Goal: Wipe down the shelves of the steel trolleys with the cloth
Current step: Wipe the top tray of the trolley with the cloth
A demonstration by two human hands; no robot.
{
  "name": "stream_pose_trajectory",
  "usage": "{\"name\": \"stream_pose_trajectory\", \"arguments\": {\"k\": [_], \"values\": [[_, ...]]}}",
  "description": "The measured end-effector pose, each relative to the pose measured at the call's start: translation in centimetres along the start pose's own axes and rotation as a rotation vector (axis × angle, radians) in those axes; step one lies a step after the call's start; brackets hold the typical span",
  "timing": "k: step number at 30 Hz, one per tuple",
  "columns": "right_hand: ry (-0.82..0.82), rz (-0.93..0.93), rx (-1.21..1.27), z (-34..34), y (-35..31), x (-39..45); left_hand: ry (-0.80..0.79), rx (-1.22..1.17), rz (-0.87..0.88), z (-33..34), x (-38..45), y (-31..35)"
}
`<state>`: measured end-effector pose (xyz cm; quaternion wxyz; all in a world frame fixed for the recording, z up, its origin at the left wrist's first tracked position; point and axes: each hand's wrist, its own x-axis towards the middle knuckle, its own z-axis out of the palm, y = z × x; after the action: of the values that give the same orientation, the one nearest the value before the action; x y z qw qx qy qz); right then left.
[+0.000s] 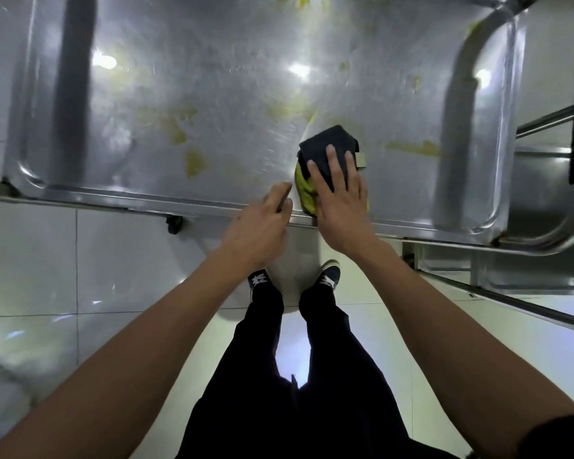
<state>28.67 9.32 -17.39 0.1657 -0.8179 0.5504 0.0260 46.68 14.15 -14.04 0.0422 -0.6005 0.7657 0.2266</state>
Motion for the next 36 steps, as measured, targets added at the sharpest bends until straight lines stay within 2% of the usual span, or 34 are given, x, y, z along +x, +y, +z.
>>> {"name": "stream_pose_trajectory", "arguments": {"k": [5, 11, 17, 22, 31, 36], "values": [[0.027, 0.038, 0.001, -0.5, 1.4, -2.9, 0.018, -0.015, -0.053, 0.2, 0.1, 1.6], [0.06, 0.226, 0.002, -1.8, 7.8, -6.5, 0.04, -0.054, -0.159, 0.9, 1.6, 4.8], [0.08, 0.322, -0.03, -3.3, 15.2, -9.0, 0.073, -0.026, 0.084, 1.1, 6.1, 14.2], [0.004, 0.462, -0.055, -4.8, 20.8, -10.1, -0.069, 0.102, -0.022, 1.7, 8.8, 19.0], [-0.028, 0.474, 0.01, -5.3, 21.8, -9.6, -0.168, 0.109, 0.002, 2.0, 9.1, 18.7], [-0.007, 0.482, -0.037, -5.2, 20.7, -8.3, -0.108, -0.013, -0.036, 0.0, 8.5, 15.8]]}}
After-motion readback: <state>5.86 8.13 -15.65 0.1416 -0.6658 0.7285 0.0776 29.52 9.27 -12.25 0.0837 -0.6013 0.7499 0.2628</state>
